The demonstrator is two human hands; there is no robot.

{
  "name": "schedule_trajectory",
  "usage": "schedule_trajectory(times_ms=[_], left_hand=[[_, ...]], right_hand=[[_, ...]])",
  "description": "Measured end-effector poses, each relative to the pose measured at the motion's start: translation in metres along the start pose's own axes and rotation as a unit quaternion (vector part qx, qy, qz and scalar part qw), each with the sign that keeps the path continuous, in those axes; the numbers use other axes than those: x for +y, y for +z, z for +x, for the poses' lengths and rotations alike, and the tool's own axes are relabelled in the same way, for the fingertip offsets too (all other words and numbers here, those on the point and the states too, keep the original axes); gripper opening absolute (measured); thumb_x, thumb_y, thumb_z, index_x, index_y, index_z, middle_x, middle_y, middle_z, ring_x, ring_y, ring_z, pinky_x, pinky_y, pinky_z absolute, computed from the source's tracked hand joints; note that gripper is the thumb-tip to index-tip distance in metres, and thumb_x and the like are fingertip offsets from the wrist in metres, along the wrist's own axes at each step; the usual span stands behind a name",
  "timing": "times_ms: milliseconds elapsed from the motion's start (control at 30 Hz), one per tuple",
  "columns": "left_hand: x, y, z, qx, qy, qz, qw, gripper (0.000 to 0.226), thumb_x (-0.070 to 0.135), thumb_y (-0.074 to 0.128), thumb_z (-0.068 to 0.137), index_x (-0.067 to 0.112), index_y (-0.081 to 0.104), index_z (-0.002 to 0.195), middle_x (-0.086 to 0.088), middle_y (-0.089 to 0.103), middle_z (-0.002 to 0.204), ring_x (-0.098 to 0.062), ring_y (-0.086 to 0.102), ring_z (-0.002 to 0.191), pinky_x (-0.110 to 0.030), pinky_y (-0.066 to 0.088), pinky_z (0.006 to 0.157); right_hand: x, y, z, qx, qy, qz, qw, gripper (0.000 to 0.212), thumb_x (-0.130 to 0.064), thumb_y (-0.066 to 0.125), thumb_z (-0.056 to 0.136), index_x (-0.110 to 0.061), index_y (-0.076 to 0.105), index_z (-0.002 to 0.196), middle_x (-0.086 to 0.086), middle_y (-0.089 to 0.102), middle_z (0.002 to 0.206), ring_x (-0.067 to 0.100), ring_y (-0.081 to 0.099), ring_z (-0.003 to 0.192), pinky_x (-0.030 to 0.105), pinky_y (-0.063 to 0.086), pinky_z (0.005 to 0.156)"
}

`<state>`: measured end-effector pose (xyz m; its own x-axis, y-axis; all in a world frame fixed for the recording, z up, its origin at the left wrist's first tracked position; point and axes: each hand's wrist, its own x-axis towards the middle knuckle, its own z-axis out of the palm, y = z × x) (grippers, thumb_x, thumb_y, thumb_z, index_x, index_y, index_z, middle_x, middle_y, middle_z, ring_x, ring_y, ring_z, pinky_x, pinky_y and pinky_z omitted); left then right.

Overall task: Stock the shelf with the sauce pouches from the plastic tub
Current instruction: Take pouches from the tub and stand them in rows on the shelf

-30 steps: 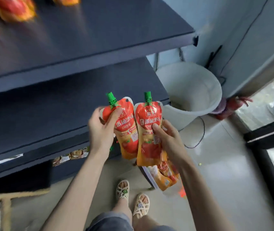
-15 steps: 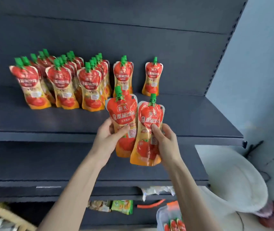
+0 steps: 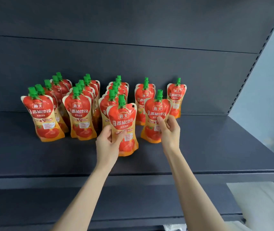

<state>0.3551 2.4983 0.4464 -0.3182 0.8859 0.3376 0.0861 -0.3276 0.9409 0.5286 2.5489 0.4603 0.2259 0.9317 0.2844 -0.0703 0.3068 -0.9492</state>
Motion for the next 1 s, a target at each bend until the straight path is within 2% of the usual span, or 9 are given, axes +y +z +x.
schedule_trajectory(times_ms=[67, 133, 233, 333, 500, 700, 800, 900, 1000], left_hand=[[-0.008, -0.002, 0.001, 0.001, 0.003, 0.003, 1.000, 0.016, 0.017, 0.068, 0.084, 0.025, 0.060, 0.095, 0.008, 0.068, 0.102, -0.006, 0.063, 0.099, -0.023, 0.051, 0.082], [-0.014, -0.001, 0.001, 0.002, 0.007, -0.002, 1.000, 0.018, 0.016, 0.066, 0.084, 0.023, 0.059, 0.098, 0.009, 0.067, 0.103, -0.002, 0.062, 0.100, -0.019, 0.052, 0.081], [-0.018, -0.001, 0.005, 0.003, 0.016, -0.006, 1.000, 0.020, 0.015, 0.065, 0.085, 0.025, 0.056, 0.099, 0.011, 0.065, 0.105, 0.003, 0.060, 0.099, -0.014, 0.051, 0.080], [-0.022, 0.000, 0.006, 0.006, 0.017, -0.011, 1.000, 0.022, 0.016, 0.065, 0.085, 0.028, 0.055, 0.101, 0.013, 0.064, 0.107, 0.004, 0.060, 0.101, -0.013, 0.051, 0.080], [-0.022, 0.002, 0.003, 0.016, 0.028, -0.019, 0.999, 0.026, 0.016, 0.065, 0.085, 0.036, 0.055, 0.097, 0.019, 0.064, 0.102, 0.005, 0.060, 0.100, -0.013, 0.051, 0.080], [-0.023, 0.003, 0.002, 0.013, 0.027, -0.029, 0.999, 0.025, 0.015, 0.064, 0.085, 0.034, 0.055, 0.098, 0.025, 0.066, 0.097, 0.009, 0.060, 0.098, -0.009, 0.048, 0.076], [-0.024, 0.003, 0.001, 0.011, 0.023, -0.038, 0.999, 0.024, 0.015, 0.063, 0.086, 0.031, 0.056, 0.103, 0.020, 0.065, 0.104, 0.005, 0.060, 0.101, -0.010, 0.049, 0.077], [-0.024, 0.003, -0.001, -0.002, 0.011, -0.051, 0.999, 0.023, 0.018, 0.059, 0.088, 0.026, 0.056, 0.110, 0.014, 0.063, 0.110, 0.003, 0.060, 0.104, -0.011, 0.050, 0.079], [-0.026, 0.000, -0.003, -0.020, -0.012, -0.062, 0.998, 0.022, 0.021, 0.054, 0.091, 0.025, 0.055, 0.113, 0.010, 0.061, 0.116, 0.001, 0.058, 0.107, -0.010, 0.049, 0.076]], right_hand=[[0.012, 0.010, 0.014, -0.011, -0.003, -0.010, 1.000, 0.016, -0.014, 0.059, 0.092, -0.014, 0.052, 0.078, 0.002, 0.062, 0.082, 0.013, 0.060, 0.081, 0.027, 0.049, 0.073], [0.026, 0.015, 0.024, -0.032, -0.006, -0.035, 0.999, 0.009, -0.009, 0.060, 0.090, -0.015, 0.055, 0.090, 0.004, 0.064, 0.092, 0.014, 0.062, 0.086, 0.025, 0.050, 0.076], [0.039, 0.018, 0.034, -0.069, -0.006, -0.065, 0.996, 0.026, 0.000, 0.061, 0.086, -0.014, 0.052, 0.106, 0.005, 0.064, 0.105, 0.014, 0.062, 0.095, 0.017, 0.051, 0.077], [0.044, 0.024, 0.047, -0.086, -0.011, -0.084, 0.993, 0.027, 0.000, 0.060, 0.087, -0.013, 0.052, 0.109, 0.004, 0.063, 0.108, 0.017, 0.061, 0.100, 0.014, 0.051, 0.076], [0.054, 0.030, 0.067, -0.086, -0.012, -0.118, 0.989, 0.029, -0.004, 0.061, 0.087, -0.016, 0.052, 0.112, 0.007, 0.064, 0.113, 0.023, 0.061, 0.107, 0.041, 0.052, 0.091], [0.057, 0.031, 0.076, -0.097, -0.021, -0.138, 0.986, 0.027, -0.004, 0.059, 0.088, -0.019, 0.051, 0.109, 0.003, 0.062, 0.110, 0.022, 0.061, 0.105, 0.044, 0.051, 0.093], [0.057, 0.032, 0.078, -0.101, -0.019, -0.142, 0.985, 0.026, -0.006, 0.059, 0.089, -0.018, 0.050, 0.110, 0.001, 0.061, 0.111, 0.019, 0.060, 0.105, 0.042, 0.051, 0.093], [0.056, 0.031, 0.073, -0.081, -0.010, -0.157, 0.984, 0.034, -0.010, 0.063, 0.087, -0.014, 0.049, 0.117, 0.002, 0.059, 0.116, 0.019, 0.056, 0.107, 0.038, 0.049, 0.093], [0.049, 0.023, 0.059, -0.001, 0.000, -0.140, 0.990, 0.048, -0.019, 0.069, 0.084, -0.011, 0.047, 0.127, 0.004, 0.055, 0.116, 0.015, 0.054, 0.102, 0.029, 0.048, 0.087]])
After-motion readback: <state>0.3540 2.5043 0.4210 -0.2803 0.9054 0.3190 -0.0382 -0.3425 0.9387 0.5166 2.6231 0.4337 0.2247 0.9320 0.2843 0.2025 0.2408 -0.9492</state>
